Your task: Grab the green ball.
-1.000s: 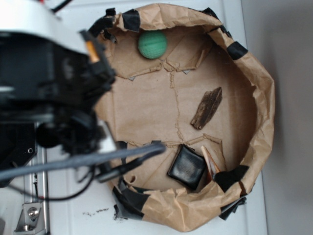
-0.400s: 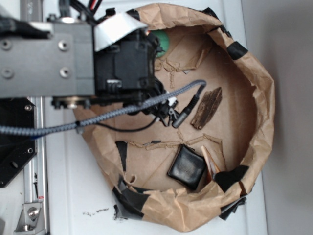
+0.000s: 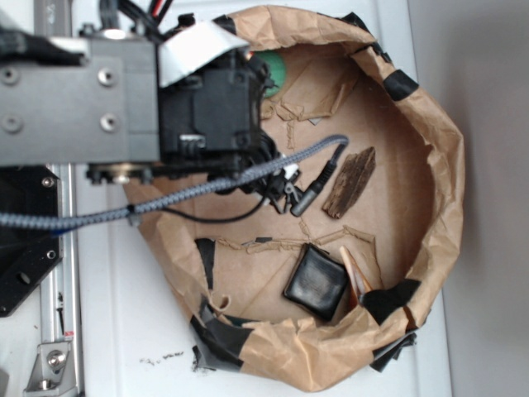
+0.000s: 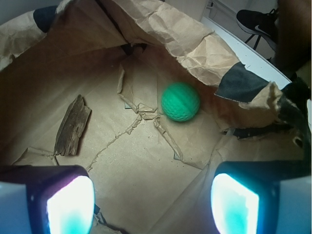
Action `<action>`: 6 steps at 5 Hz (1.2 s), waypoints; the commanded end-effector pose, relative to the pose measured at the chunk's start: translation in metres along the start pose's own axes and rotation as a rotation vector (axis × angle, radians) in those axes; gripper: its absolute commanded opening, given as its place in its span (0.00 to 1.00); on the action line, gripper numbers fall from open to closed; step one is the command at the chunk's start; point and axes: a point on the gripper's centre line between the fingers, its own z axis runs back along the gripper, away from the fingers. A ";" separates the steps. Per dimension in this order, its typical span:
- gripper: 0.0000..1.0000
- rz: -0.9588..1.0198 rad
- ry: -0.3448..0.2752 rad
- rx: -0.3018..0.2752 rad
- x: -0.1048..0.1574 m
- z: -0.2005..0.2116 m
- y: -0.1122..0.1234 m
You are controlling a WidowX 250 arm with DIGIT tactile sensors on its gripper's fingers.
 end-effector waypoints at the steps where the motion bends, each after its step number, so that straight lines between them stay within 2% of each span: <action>1: 1.00 -0.176 -0.037 -0.072 0.030 -0.017 0.013; 2: 1.00 -0.395 -0.020 -0.214 0.037 -0.035 0.011; 3: 1.00 -0.626 0.013 -0.240 0.043 -0.050 0.015; 4: 1.00 -0.653 -0.036 -0.107 0.035 -0.053 0.016; 6: 1.00 -0.653 -0.036 -0.107 0.035 -0.053 0.016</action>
